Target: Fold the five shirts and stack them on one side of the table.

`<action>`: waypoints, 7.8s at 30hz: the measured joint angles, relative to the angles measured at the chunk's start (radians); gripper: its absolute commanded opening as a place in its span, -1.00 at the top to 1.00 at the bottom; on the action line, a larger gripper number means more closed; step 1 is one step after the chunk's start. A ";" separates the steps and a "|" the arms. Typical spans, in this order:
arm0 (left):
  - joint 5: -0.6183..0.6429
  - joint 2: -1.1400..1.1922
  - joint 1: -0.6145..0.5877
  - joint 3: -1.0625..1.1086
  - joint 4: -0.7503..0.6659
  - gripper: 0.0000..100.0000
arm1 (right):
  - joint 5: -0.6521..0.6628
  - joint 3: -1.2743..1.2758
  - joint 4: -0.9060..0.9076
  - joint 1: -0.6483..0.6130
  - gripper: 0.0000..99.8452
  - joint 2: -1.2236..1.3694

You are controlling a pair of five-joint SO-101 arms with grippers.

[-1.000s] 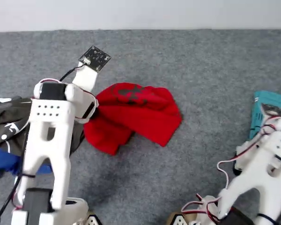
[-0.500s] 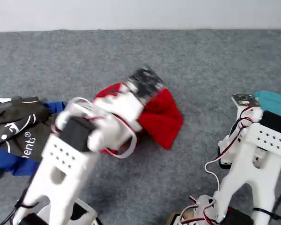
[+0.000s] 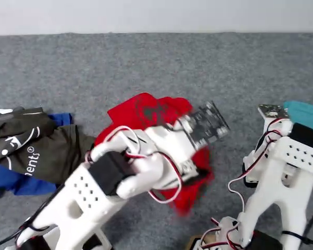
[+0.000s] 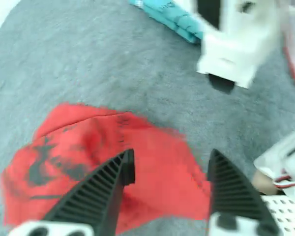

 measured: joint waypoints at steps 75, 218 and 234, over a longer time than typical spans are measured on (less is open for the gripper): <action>-0.313 0.407 -0.658 0.245 -0.011 0.97 | 0.000 0.000 0.000 0.009 0.98 0.000; -0.143 0.017 -0.970 -0.282 0.143 0.97 | 0.331 -0.786 -0.009 -0.631 0.98 0.051; -0.265 0.015 -0.933 -0.549 -0.321 0.97 | 0.331 -1.157 -0.221 -0.391 0.98 0.034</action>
